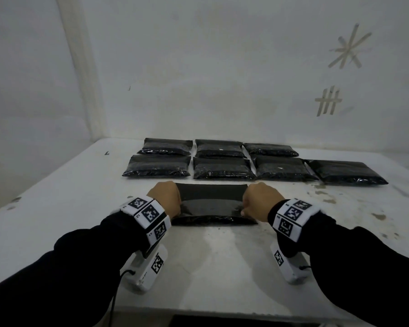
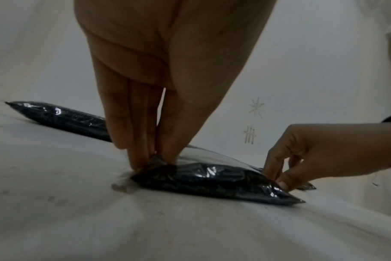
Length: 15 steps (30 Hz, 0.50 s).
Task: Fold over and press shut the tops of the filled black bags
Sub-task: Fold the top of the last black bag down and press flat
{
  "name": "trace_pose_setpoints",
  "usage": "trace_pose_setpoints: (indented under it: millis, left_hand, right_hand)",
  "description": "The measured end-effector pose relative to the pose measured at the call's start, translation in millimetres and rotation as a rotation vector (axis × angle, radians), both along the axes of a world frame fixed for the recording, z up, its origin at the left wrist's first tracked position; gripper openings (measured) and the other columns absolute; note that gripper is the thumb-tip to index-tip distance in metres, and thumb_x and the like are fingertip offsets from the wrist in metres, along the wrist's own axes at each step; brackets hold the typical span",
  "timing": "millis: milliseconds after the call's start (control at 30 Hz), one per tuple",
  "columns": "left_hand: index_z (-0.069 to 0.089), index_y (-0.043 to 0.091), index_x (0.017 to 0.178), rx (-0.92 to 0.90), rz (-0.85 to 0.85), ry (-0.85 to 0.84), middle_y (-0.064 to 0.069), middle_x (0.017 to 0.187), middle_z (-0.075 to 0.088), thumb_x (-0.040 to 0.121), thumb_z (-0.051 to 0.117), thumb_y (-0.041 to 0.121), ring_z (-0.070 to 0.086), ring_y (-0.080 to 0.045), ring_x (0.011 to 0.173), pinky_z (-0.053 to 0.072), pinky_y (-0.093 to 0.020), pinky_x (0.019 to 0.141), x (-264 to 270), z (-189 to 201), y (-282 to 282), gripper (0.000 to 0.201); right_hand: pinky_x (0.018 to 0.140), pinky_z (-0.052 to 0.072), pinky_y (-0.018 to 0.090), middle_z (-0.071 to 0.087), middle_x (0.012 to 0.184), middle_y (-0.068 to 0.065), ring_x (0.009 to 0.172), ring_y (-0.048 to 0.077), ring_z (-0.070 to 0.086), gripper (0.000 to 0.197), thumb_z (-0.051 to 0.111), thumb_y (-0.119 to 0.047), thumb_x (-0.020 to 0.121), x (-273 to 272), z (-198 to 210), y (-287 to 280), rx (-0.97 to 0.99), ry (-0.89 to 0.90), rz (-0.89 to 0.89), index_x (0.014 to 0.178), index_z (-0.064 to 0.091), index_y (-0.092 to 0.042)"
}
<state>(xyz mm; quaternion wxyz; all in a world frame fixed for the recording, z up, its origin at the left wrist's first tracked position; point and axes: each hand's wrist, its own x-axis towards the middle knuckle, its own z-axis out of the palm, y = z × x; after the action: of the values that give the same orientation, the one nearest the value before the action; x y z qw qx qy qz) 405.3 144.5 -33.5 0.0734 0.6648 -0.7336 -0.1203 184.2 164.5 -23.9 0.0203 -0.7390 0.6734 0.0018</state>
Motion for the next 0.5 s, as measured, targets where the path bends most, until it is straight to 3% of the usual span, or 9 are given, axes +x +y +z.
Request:
trace_pose_setpoints:
  millis: [100,200,233,300,367,500]
  left_hand:
    - [0.069,0.006,0.103,0.014,-0.024,-0.061,-0.009,0.1,0.067,0.082,0.065,0.014,0.063,-0.024,0.096,0.052,-0.028,0.079,-4.9,-1.9,5.3,0.023]
    - [0.061,0.008,0.084,0.027,-0.051,-0.125,-0.004,0.079,0.057,0.085,0.059,0.011,0.064,-0.025,0.094,0.047,-0.024,0.07,-9.7,-2.5,11.6,0.004]
    - [0.059,0.009,0.082,0.02,-0.057,-0.136,-0.005,0.08,0.056,0.086,0.058,0.011,0.064,-0.025,0.094,0.045,-0.024,0.069,-11.0,-2.5,13.7,0.005]
    - [0.057,0.009,0.089,0.026,-0.074,-0.141,-0.009,0.091,0.058,0.088,0.056,0.014,0.063,-0.026,0.097,0.044,-0.025,0.07,-13.9,-2.6,18.0,0.005]
    - [0.058,0.006,0.101,0.049,-0.095,-0.153,-0.008,0.095,0.055,0.091,0.053,0.017,0.061,-0.025,0.101,0.043,-0.024,0.073,-17.8,-5.2,22.1,0.016]
    - [0.055,0.001,0.119,0.093,-0.115,-0.216,-0.014,0.123,0.056,0.097,0.042,0.017,0.057,-0.026,0.111,0.045,-0.027,0.087,-25.0,-10.1,25.2,0.03]
  right_hand:
    - [0.071,0.04,0.028,0.06,0.093,0.012,0.086,0.028,0.058,0.019,0.062,-0.02,0.087,3.3,-1.8,6.6,0.042,0.039,0.022,0.1,0.066,-0.007]
    - [0.064,0.039,0.026,0.057,0.089,0.011,0.08,0.025,0.055,0.021,0.052,-0.014,0.092,3.8,-5.4,12.2,0.114,0.075,0.055,0.105,0.064,-0.004]
    - [0.06,0.038,0.024,0.054,0.088,0.009,0.077,0.023,0.053,0.021,0.05,-0.013,0.092,3.2,-6.4,13.0,0.135,0.073,0.059,0.105,0.063,-0.004]
    - [0.051,0.032,0.019,0.054,0.091,0.008,0.077,0.022,0.051,0.022,0.048,-0.012,0.092,2.6,-7.4,13.9,0.169,0.044,0.053,0.106,0.062,-0.004]
    - [0.051,0.032,0.018,0.06,0.101,0.012,0.08,0.022,0.051,0.025,0.045,-0.011,0.093,1.9,-7.7,14.9,0.211,-0.01,0.037,0.109,0.062,-0.003]
    - [0.069,0.04,0.025,0.059,0.114,0.013,0.091,0.022,0.055,0.034,0.038,-0.008,0.095,1.4,-5.7,23.0,0.306,-0.092,0.039,0.127,0.05,-0.008]
